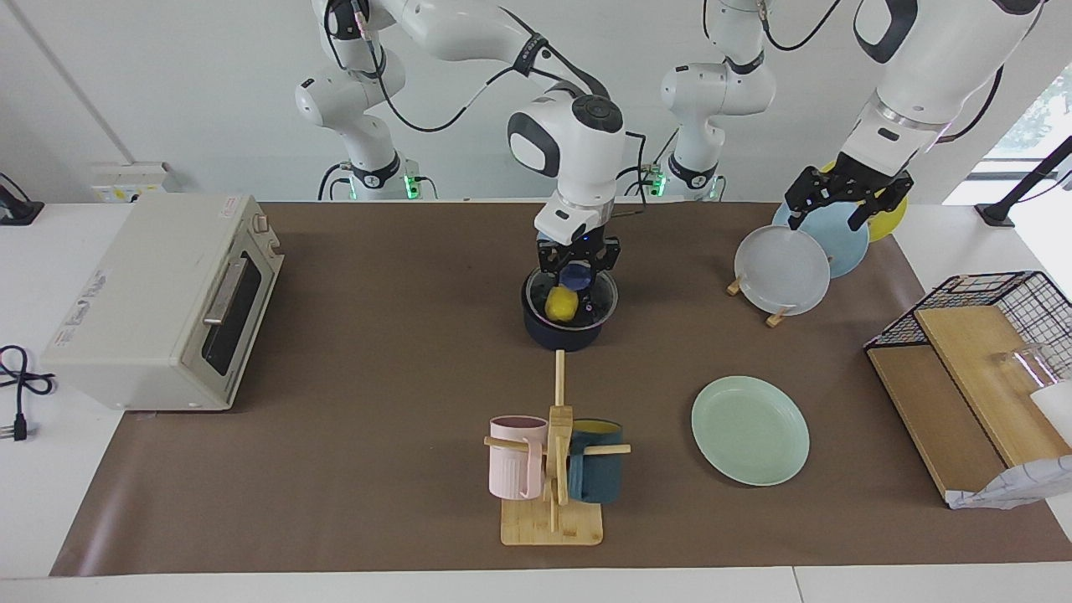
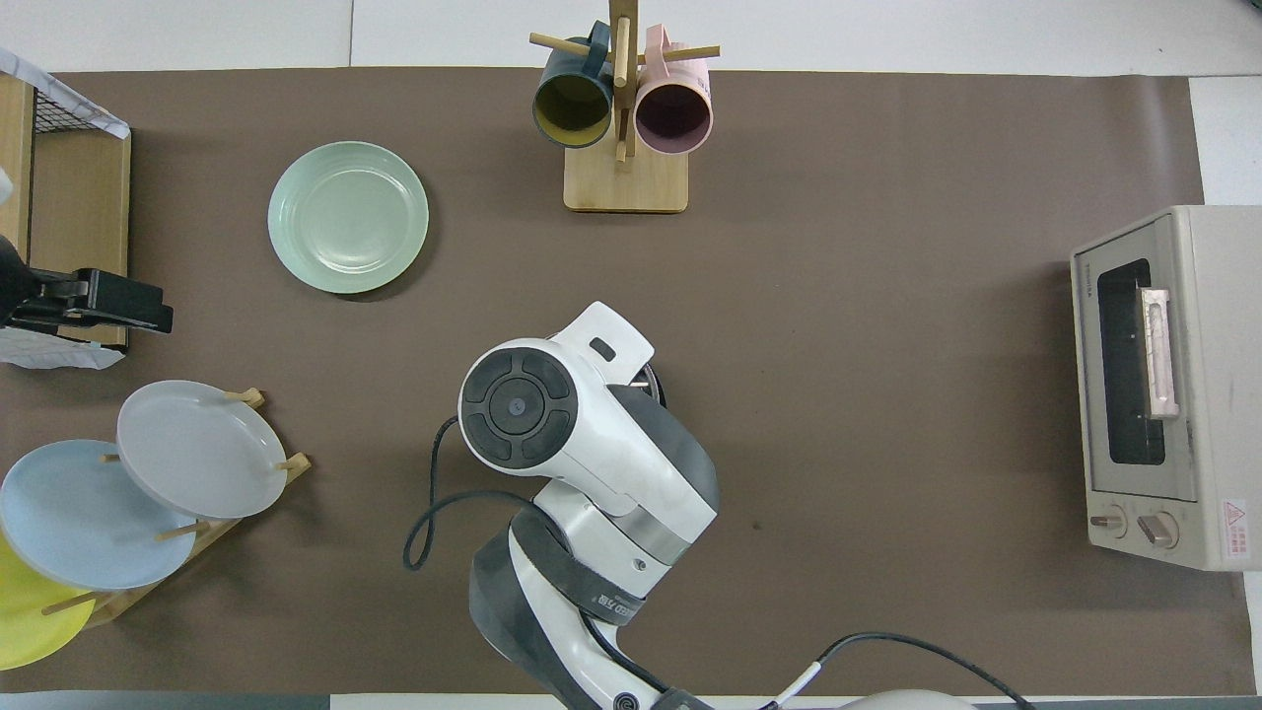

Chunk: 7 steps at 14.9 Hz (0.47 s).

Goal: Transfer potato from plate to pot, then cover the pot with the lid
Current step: 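Lower the glass lid onto the saucepan with the right gripper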

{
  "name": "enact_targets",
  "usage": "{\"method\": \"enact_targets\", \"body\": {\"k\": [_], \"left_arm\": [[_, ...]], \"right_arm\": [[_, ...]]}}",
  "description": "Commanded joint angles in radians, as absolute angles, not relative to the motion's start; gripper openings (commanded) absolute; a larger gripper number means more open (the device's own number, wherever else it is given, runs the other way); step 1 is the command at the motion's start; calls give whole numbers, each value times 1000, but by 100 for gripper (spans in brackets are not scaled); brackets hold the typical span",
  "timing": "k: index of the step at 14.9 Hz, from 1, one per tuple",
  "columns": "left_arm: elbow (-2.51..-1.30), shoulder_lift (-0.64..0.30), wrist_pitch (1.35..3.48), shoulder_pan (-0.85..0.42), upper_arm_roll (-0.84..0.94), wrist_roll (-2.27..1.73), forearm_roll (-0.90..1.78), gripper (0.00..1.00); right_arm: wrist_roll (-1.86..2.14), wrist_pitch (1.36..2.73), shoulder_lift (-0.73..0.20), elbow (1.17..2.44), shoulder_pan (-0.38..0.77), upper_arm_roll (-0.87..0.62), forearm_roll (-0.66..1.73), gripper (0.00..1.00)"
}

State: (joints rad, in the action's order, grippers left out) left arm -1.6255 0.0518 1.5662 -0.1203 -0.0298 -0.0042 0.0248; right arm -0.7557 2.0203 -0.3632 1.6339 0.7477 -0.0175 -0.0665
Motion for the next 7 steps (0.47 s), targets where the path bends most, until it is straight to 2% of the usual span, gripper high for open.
{"method": "enact_targets", "body": {"k": [1, 7], "left_arm": [[-1597, 44, 1537, -106, -20, 21, -8, 100], [-1618, 60, 1578, -110, -21, 43, -40, 100]], "right_arm": [[-742, 2034, -345, 1664, 727, -28, -69, 0], [-744, 2025, -341, 1678, 726, -28, -43, 0]]}}
